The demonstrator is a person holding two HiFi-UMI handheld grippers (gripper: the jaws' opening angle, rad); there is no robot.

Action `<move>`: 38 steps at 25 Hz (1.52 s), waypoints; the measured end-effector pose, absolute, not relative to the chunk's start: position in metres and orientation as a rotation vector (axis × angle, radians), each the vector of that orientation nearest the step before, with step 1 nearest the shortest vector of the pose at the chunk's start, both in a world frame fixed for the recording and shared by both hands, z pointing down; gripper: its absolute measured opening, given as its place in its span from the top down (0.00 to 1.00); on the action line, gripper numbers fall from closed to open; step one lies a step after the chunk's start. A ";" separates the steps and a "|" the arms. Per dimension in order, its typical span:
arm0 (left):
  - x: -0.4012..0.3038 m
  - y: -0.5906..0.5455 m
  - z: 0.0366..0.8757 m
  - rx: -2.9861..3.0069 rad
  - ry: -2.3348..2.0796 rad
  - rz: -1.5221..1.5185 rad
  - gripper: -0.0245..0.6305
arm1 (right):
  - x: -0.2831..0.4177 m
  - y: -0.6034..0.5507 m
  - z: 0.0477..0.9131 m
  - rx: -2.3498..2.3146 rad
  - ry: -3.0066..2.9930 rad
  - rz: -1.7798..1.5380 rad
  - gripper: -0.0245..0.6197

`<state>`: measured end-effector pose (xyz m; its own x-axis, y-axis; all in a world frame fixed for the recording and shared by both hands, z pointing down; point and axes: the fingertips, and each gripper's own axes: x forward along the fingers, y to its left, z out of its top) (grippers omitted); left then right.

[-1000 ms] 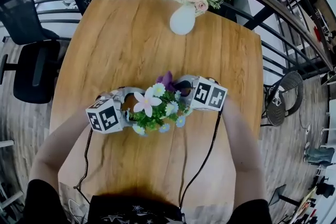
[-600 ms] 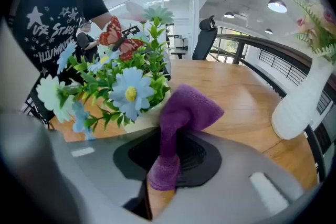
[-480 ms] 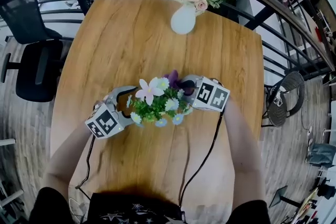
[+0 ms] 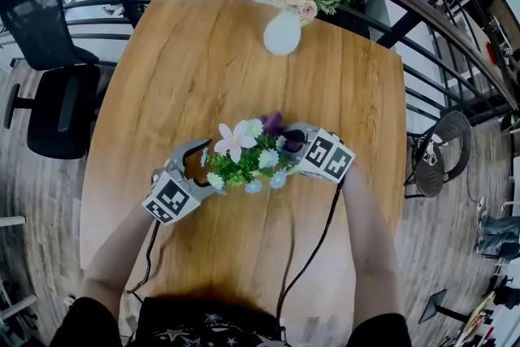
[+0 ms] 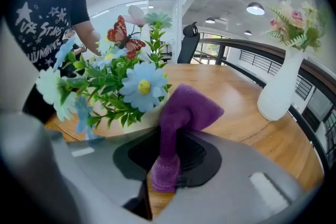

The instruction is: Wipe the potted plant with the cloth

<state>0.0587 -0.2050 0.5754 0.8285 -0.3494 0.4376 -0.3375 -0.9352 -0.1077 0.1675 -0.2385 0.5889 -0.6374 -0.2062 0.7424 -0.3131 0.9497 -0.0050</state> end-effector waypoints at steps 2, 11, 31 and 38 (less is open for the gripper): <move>0.061 -0.203 0.577 -2.974 0.559 -0.723 0.33 | 0.169 -0.238 0.590 0.387 -2.282 0.177 0.84; 0.079 -0.183 0.586 -3.031 0.524 -0.751 0.21 | 0.170 -0.238 0.591 0.400 -2.270 0.135 0.84; 0.088 -0.192 0.589 -2.998 0.519 -0.772 0.32 | 0.171 -0.164 0.593 0.412 -2.300 0.259 0.84; 0.089 -0.191 0.590 -3.001 0.472 -0.790 0.32 | 0.164 -0.144 0.596 0.425 -2.303 0.303 0.84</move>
<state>0.0886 -0.1912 0.5897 0.8280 -0.2882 0.4809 -0.2872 -0.9547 -0.0778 0.1639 -0.1445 0.5964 -0.6554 -0.2104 0.7254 -0.3907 0.9164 -0.0872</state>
